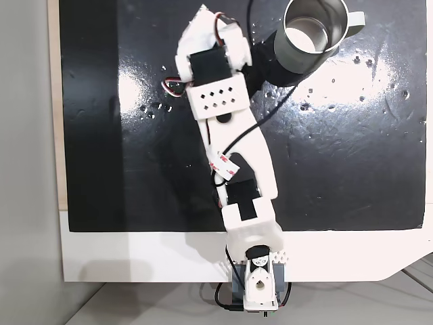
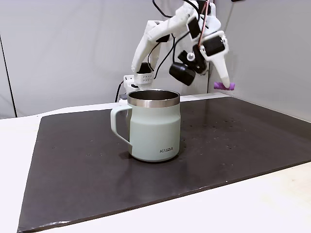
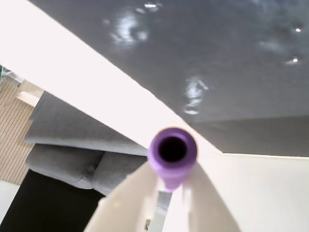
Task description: Grasp a pengrip and put it in the cup.
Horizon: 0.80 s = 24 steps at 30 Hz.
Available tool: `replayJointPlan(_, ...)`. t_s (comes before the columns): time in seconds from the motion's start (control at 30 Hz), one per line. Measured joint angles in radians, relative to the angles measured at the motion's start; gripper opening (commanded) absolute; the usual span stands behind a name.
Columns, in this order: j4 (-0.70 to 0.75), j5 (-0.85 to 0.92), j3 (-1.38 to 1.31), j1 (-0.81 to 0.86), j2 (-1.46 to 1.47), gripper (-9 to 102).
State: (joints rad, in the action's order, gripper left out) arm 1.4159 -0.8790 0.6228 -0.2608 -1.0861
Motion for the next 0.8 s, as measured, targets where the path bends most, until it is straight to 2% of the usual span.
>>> replayJointPlan(0.23,0.060,0.218,-0.002,0.158,-0.138,0)
replayJointPlan(0.4,0.067,0.486,-0.072,0.268,-0.170,0)
replayJointPlan(0.5,0.069,0.583,-0.095,0.311,-0.172,0)
replayJointPlan(0.8,0.049,0.710,-0.095,0.408,-0.107,0)
